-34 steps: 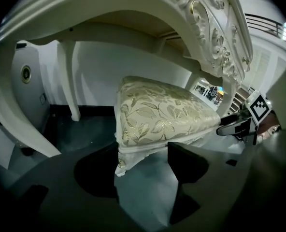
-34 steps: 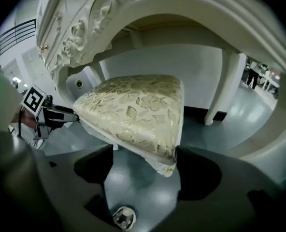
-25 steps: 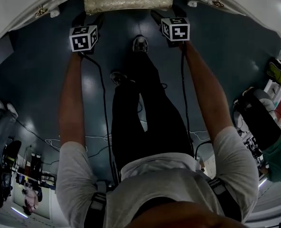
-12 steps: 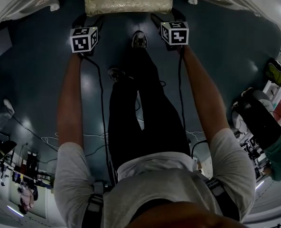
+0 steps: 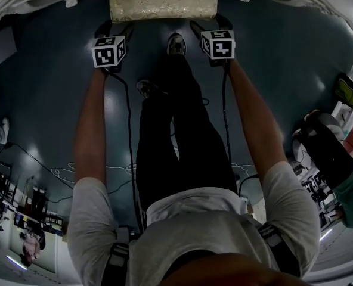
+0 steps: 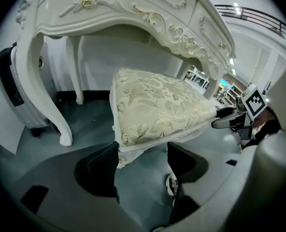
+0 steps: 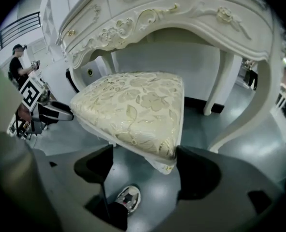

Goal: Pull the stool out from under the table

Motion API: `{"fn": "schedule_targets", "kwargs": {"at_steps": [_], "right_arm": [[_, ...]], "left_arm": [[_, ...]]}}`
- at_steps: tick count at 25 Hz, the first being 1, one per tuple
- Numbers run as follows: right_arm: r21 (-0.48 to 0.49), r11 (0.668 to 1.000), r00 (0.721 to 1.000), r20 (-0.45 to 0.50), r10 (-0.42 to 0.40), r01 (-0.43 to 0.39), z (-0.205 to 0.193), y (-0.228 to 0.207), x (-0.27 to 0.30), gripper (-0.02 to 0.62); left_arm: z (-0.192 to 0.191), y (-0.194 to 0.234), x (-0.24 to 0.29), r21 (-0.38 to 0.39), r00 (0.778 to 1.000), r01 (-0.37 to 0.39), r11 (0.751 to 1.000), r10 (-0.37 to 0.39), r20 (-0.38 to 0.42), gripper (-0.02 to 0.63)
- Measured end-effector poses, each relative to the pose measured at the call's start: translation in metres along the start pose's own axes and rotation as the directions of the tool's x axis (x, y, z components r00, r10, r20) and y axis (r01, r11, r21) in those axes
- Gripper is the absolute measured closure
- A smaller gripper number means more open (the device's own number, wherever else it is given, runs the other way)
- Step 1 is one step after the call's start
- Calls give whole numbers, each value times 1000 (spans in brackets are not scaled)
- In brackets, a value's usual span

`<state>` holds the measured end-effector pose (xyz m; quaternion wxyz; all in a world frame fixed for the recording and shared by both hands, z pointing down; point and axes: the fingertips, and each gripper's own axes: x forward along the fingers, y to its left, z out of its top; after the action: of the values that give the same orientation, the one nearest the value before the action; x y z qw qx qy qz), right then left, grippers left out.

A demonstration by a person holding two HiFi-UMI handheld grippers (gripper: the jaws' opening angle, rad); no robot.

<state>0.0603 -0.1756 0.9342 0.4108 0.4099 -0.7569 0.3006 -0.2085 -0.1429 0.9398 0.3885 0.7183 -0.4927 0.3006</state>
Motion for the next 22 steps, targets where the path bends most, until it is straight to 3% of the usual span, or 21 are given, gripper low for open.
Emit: {"fn": "schedule_targets", "kwargs": {"at_steps": [4, 6, 22], "right_arm": [[16, 1000, 1000, 19, -3, 3, -3, 1, -1, 201], [5, 1000, 1000, 18, 1, -1, -3, 4, -4, 201], [35, 999, 999, -29, -13, 14, -64, 35, -34, 201]], "left_arm": [[-11, -3, -5, 18, 1000, 2, 1000, -2, -2, 304], [-12, -5, -10, -9, 1000, -9, 1000, 9, 10, 304], [-65, -22, -38, -34, 1000, 8, 999, -9, -29, 302]]}}
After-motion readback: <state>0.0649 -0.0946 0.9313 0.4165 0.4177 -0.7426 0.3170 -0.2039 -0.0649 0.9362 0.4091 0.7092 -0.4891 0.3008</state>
